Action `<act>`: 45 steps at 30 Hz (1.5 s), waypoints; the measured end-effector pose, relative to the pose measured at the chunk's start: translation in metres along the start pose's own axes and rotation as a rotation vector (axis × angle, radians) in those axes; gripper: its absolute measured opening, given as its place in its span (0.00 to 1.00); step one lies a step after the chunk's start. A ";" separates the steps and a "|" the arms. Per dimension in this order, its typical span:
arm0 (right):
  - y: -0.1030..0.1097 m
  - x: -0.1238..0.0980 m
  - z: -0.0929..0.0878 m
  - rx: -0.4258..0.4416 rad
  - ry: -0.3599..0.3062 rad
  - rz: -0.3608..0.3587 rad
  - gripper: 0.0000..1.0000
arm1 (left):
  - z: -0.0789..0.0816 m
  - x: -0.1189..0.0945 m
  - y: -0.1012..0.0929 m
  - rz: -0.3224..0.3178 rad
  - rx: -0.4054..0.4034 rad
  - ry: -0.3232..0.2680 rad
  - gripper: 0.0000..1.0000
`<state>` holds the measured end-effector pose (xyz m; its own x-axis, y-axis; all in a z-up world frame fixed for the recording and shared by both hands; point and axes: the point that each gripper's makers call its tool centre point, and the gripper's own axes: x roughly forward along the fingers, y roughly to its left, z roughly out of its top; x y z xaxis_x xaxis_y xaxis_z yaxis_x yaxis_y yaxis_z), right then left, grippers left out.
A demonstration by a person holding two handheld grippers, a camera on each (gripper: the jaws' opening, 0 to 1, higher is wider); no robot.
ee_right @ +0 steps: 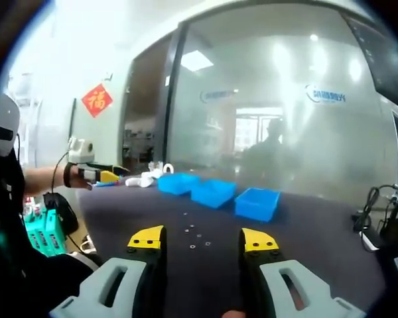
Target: Sort the screws, nuts, and washers into the corresponding bins
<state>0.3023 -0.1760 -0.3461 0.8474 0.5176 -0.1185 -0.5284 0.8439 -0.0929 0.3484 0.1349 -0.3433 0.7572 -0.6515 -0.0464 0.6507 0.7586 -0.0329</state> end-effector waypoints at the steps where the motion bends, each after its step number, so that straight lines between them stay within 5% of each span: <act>1: 0.000 0.000 -0.001 0.000 0.002 0.000 0.40 | 0.000 -0.004 0.002 0.002 0.012 0.002 0.43; 8: 0.002 -0.002 -0.005 0.001 0.017 0.006 0.40 | -0.001 -0.014 0.014 0.034 0.034 0.026 0.43; 20: 0.007 -0.002 -0.011 -0.021 0.051 0.031 0.40 | -0.012 0.010 0.014 0.010 0.026 0.118 0.43; 28: 0.012 0.000 -0.022 -0.043 0.092 0.066 0.40 | -0.008 0.037 0.007 -0.024 0.038 0.172 0.43; 40: 0.014 0.001 -0.025 -0.040 0.097 0.083 0.40 | -0.027 0.092 0.003 -0.085 0.058 0.327 0.42; 45: 0.014 0.001 -0.028 -0.036 0.099 0.084 0.40 | -0.036 0.109 0.004 -0.064 0.051 0.391 0.40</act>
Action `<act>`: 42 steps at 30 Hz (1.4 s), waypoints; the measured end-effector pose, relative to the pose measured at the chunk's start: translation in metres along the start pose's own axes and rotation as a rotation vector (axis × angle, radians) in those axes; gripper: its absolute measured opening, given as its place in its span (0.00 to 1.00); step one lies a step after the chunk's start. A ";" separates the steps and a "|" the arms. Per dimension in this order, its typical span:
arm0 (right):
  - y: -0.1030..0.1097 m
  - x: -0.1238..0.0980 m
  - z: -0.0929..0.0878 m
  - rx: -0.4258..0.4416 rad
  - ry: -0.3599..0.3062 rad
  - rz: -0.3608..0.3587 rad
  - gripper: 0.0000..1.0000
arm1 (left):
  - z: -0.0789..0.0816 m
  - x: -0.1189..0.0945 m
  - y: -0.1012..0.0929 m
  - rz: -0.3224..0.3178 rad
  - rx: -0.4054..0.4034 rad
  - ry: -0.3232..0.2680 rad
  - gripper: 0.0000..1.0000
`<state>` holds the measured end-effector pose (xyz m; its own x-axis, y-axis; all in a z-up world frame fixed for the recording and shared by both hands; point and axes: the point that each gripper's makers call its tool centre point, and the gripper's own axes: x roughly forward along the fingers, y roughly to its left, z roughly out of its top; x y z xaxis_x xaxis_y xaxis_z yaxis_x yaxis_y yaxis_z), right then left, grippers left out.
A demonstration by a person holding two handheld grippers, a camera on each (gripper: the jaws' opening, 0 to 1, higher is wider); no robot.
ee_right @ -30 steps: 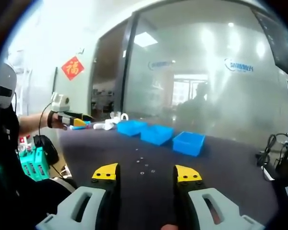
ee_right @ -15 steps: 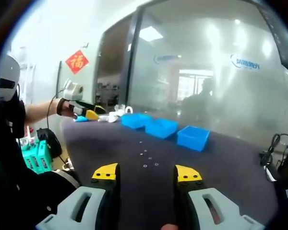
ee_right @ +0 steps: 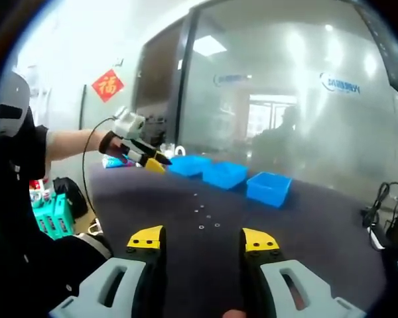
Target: Sort the screws, nuts, and washers into the corresponding bins
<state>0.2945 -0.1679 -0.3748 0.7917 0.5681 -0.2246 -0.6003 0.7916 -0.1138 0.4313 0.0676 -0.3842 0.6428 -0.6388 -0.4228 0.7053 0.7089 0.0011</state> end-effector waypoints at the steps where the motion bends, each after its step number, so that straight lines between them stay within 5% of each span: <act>1: 0.000 0.000 -0.001 0.001 0.001 0.001 0.40 | -0.001 0.004 -0.001 0.001 0.005 0.016 0.40; 8: -0.002 0.001 -0.002 0.000 0.007 0.004 0.40 | -0.008 0.030 -0.014 -0.034 0.017 0.147 0.40; 19: -0.004 0.002 -0.005 0.009 0.009 0.003 0.40 | -0.025 0.060 0.001 0.006 0.041 0.317 0.34; 42: -0.008 0.004 -0.009 0.039 0.008 -0.007 0.40 | -0.035 0.091 0.004 -0.010 -0.056 0.356 0.31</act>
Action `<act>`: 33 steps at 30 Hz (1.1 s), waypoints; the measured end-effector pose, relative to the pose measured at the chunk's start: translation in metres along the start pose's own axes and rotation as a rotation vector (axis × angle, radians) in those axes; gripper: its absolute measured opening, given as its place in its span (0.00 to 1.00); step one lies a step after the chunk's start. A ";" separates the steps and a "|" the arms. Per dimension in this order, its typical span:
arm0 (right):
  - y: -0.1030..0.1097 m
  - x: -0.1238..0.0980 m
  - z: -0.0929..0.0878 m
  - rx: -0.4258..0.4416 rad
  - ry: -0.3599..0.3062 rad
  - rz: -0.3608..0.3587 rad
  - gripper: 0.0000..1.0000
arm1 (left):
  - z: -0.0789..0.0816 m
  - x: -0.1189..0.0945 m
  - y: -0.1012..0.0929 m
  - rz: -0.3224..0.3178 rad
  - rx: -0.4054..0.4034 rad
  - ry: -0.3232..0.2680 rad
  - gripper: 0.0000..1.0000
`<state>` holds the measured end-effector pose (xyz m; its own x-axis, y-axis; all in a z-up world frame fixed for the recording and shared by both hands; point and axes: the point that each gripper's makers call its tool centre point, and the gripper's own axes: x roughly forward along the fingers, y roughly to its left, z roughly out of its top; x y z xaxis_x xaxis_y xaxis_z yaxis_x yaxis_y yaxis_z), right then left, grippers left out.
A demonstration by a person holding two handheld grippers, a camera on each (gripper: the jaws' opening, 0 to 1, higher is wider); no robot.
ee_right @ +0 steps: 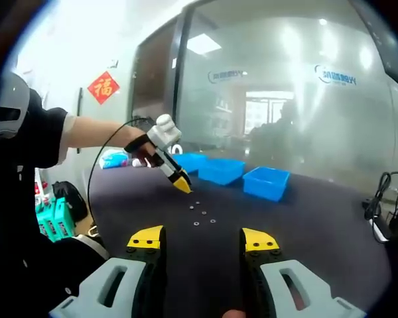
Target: Sort the screws, nuts, and washers into the corresponding bins
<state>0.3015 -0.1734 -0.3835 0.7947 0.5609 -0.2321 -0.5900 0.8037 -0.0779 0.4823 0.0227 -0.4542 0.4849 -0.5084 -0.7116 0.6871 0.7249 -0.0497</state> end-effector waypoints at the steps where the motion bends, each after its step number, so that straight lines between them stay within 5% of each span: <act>1: 0.000 0.000 0.000 0.001 0.000 -0.001 0.40 | 0.000 0.001 -0.001 0.000 0.001 0.003 0.30; 16: 0.000 -0.002 0.002 0.010 -0.014 -0.002 0.40 | -0.002 0.010 0.000 0.024 0.038 -0.028 0.15; 33: 0.005 -0.001 0.006 0.006 -0.022 0.005 0.39 | -0.006 0.005 -0.003 0.019 -0.035 -0.099 0.03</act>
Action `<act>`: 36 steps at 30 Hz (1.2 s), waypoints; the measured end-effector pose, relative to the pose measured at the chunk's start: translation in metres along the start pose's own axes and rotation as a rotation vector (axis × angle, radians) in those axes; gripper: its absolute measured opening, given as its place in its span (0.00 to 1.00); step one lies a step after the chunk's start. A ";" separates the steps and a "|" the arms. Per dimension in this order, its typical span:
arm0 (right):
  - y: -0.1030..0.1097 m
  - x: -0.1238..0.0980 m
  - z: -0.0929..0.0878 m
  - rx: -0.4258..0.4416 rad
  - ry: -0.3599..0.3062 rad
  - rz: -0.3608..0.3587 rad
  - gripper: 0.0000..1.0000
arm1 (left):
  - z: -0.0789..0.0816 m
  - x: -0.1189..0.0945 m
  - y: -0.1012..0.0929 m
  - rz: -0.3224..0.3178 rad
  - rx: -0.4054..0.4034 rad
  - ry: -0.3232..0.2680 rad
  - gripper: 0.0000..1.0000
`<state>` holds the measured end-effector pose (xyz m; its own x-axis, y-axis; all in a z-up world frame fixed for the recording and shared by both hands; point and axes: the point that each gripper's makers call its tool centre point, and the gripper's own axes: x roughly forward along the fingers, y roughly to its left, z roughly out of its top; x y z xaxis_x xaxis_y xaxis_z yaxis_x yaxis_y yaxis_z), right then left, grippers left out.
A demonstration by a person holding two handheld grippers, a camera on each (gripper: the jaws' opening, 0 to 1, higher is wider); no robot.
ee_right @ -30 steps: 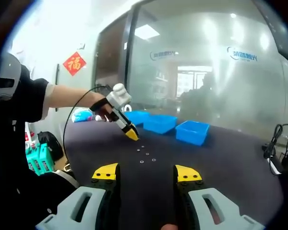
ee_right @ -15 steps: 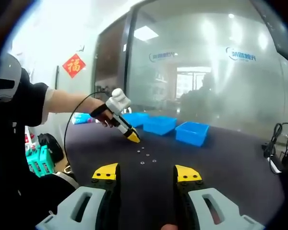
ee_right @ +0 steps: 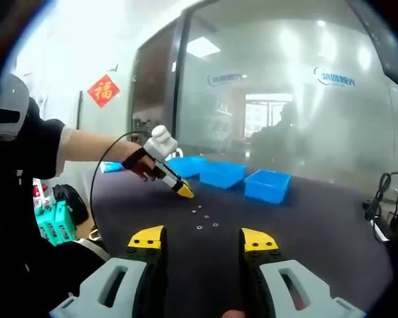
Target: Sort the screws, nuts, and washers into the corresponding bins
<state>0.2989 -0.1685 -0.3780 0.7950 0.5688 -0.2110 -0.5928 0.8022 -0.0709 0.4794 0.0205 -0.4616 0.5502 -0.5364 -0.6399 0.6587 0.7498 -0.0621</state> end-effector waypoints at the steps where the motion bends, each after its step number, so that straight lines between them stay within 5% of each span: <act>1: 0.001 0.000 0.000 -0.001 0.001 0.001 0.39 | 0.000 -0.001 -0.001 -0.005 -0.006 -0.009 0.03; 10: -0.004 -0.001 0.005 0.001 -0.010 -0.022 0.39 | 0.000 -0.020 -0.010 -0.021 -0.043 -0.103 0.03; 15: -0.005 0.000 0.008 0.005 -0.022 -0.030 0.39 | 0.014 -0.043 -0.015 0.003 -0.050 -0.252 0.02; 22: -0.004 0.001 0.014 0.017 -0.041 -0.039 0.39 | 0.028 -0.078 -0.030 0.087 0.049 -0.437 0.02; 26: -0.005 0.001 0.020 0.031 -0.071 -0.045 0.39 | 0.041 -0.108 -0.036 0.131 0.028 -0.549 0.02; 31: -0.003 0.001 0.022 0.030 -0.084 -0.052 0.38 | 0.044 -0.132 -0.037 0.184 0.006 -0.619 0.02; 36: 0.000 0.002 0.021 0.026 -0.075 -0.041 0.38 | 0.037 -0.144 -0.012 0.324 0.010 -0.620 0.02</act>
<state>0.3026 -0.1635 -0.3581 0.8263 0.5467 -0.1352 -0.5570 0.8289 -0.0526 0.4115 0.0741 -0.3402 0.9090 -0.4110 -0.0699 0.4153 0.9072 0.0666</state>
